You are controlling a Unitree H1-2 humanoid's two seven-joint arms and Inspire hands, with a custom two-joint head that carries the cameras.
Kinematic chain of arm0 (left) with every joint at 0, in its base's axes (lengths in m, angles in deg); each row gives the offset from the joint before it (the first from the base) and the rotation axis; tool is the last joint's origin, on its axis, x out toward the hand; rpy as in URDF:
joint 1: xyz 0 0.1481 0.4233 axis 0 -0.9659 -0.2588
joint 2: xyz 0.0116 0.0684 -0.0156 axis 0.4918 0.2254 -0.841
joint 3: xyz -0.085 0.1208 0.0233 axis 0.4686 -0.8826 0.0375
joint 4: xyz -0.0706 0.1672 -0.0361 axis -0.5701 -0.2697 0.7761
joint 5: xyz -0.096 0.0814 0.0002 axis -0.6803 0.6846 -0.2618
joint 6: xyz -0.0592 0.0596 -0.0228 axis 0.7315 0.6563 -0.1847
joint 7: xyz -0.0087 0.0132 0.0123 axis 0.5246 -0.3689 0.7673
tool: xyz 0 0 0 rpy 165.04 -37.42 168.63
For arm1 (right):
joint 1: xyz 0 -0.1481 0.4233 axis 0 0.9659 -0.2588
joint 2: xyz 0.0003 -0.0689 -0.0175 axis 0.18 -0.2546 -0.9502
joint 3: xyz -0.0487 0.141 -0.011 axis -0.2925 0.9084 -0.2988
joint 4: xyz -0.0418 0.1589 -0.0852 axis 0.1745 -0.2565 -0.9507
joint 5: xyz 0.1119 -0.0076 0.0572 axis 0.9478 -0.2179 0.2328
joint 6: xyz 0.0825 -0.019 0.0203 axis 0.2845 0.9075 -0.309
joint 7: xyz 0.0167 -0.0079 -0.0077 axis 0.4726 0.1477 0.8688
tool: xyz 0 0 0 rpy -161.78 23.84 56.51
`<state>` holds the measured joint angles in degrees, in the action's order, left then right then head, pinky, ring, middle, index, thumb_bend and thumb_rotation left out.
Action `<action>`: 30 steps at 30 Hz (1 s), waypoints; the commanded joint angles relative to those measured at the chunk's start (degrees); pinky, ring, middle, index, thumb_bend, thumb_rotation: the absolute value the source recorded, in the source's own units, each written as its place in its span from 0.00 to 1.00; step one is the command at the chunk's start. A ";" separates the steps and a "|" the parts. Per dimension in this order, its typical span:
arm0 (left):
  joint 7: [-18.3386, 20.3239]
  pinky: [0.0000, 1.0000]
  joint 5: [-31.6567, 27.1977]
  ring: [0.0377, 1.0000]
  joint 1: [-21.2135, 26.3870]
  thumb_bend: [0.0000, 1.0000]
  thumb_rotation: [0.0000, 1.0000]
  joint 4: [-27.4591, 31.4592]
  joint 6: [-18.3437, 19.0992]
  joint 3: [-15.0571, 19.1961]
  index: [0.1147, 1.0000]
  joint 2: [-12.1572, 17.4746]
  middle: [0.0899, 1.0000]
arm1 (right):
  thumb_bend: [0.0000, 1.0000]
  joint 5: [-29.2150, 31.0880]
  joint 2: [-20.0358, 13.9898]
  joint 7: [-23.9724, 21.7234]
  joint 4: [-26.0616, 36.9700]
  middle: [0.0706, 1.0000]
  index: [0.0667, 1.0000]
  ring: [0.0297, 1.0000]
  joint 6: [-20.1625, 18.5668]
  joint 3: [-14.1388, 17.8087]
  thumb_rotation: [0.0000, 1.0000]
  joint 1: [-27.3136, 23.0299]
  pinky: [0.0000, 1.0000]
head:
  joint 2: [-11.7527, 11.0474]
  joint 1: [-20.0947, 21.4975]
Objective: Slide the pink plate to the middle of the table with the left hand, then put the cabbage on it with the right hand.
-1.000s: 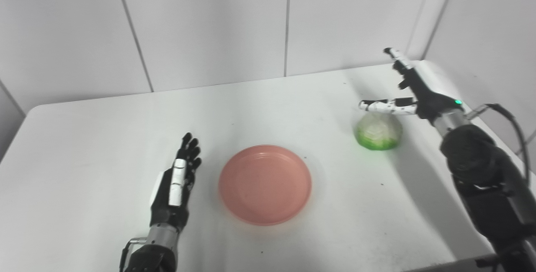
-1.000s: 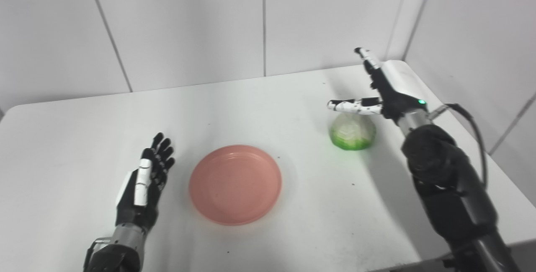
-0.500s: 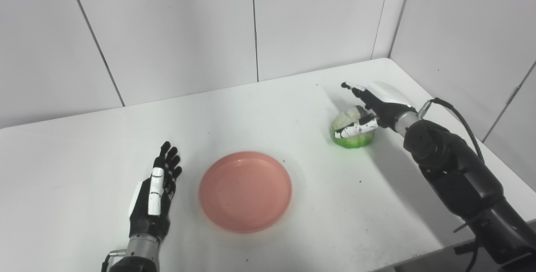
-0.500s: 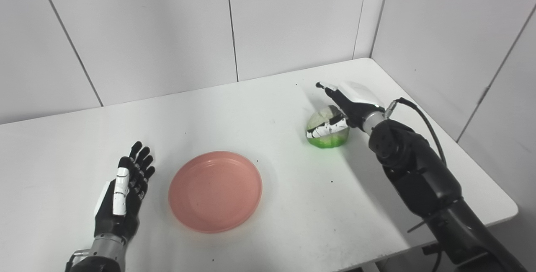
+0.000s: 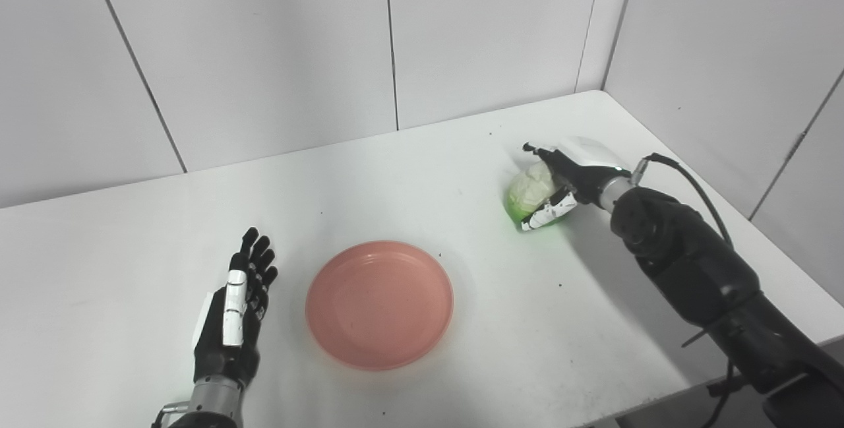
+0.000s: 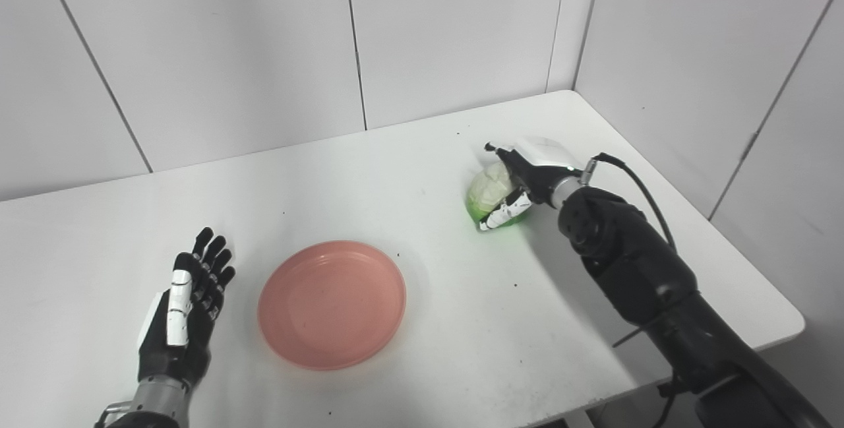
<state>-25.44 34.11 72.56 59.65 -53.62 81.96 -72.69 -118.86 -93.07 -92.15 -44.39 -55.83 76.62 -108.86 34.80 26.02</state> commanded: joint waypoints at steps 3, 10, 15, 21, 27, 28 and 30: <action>0.15 1.00 -0.50 1.00 -0.79 0.72 1.00 -0.18 0.20 0.29 1.00 0.23 1.00 | 0.91 0.39 -0.55 1.58 -0.95 0.67 0.65 0.61 3.98 -0.05 0.03 -1.72 0.53 | -0.06 -0.08; -0.40 1.00 -0.08 1.00 -1.04 0.75 1.00 0.39 1.49 0.17 1.00 0.30 1.00 | 0.53 0.08 0.25 4.64 -1.31 0.48 0.44 0.41 4.40 0.27 0.00 -0.85 0.33 | 0.27 -0.26; -0.88 1.00 0.65 1.00 -1.30 0.74 1.00 0.92 1.87 0.01 1.00 0.21 1.00 | 0.52 -0.10 0.03 5.52 -0.77 0.47 0.44 0.41 4.52 0.37 0.00 -0.31 0.31 | 0.27 -0.26; -0.18 1.00 -0.01 1.00 -1.16 0.74 1.00 0.82 1.76 0.03 1.00 0.41 1.00 | 0.52 -0.93 0.14 6.96 1.19 0.48 0.44 0.41 3.31 1.08 0.00 -0.23 0.31 | 0.40 -0.43; 0.07 1.00 0.21 1.00 -1.25 0.74 1.00 0.60 1.12 -0.13 1.00 0.62 1.00 | 0.52 0.77 1.12 7.12 7.01 0.46 0.45 0.41 2.96 4.02 0.00 0.41 0.34 | 0.59 -0.65; 0.13 1.00 0.31 1.00 -1.31 0.74 1.00 0.74 1.14 -0.23 1.00 0.72 1.00 | 0.52 1.14 1.29 6.98 8.50 0.46 0.45 0.41 3.18 4.46 0.00 0.46 0.34 | 0.59 -0.65; 0.07 1.00 0.32 1.00 -1.36 0.74 1.00 1.00 1.32 -0.27 1.00 0.74 1.00 | 0.52 1.86 1.73 6.30 11.35 0.46 0.46 0.41 3.15 5.18 0.00 0.47 0.34 | 0.77 -0.98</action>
<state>-25.53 34.21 71.97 60.50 -52.75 81.72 -72.42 -117.51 -90.80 -86.71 -36.01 -52.94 80.31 -105.70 35.59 25.05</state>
